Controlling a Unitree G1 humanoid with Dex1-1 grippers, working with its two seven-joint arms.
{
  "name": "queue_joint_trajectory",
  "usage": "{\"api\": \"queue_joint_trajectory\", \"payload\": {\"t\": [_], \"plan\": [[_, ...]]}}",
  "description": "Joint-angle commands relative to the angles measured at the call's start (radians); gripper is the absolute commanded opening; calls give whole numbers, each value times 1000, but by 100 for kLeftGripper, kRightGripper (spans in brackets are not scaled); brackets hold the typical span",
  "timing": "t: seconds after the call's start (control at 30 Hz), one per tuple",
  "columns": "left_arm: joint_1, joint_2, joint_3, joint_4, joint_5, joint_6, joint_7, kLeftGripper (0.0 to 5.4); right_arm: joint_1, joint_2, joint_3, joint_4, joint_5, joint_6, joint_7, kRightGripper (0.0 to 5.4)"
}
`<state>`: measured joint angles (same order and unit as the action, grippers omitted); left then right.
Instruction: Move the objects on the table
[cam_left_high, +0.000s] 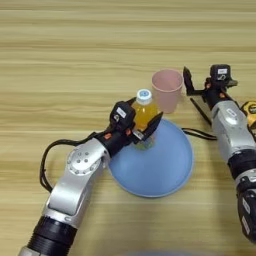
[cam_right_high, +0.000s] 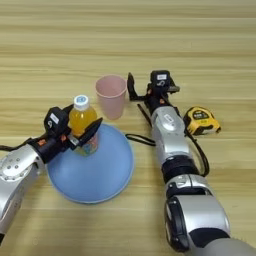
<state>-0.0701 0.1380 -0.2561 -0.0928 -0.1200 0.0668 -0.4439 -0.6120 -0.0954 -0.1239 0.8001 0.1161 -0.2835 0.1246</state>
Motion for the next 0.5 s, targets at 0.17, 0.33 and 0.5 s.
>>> {"api": "queue_joint_trajectory", "payload": {"t": [0.17,0.33,0.5], "plan": [[7,13,-24,28,35,10,-5,400,-33,-14,-19,49,-6,55,-44,540],[8,12,-27,26,36,9,-14,454,-37,-12,-25,55,-7,57,-39,540],[7,8,-21,27,36,8,-9,509,-39,-12,-28,60,-8,59,-37,540]]}}
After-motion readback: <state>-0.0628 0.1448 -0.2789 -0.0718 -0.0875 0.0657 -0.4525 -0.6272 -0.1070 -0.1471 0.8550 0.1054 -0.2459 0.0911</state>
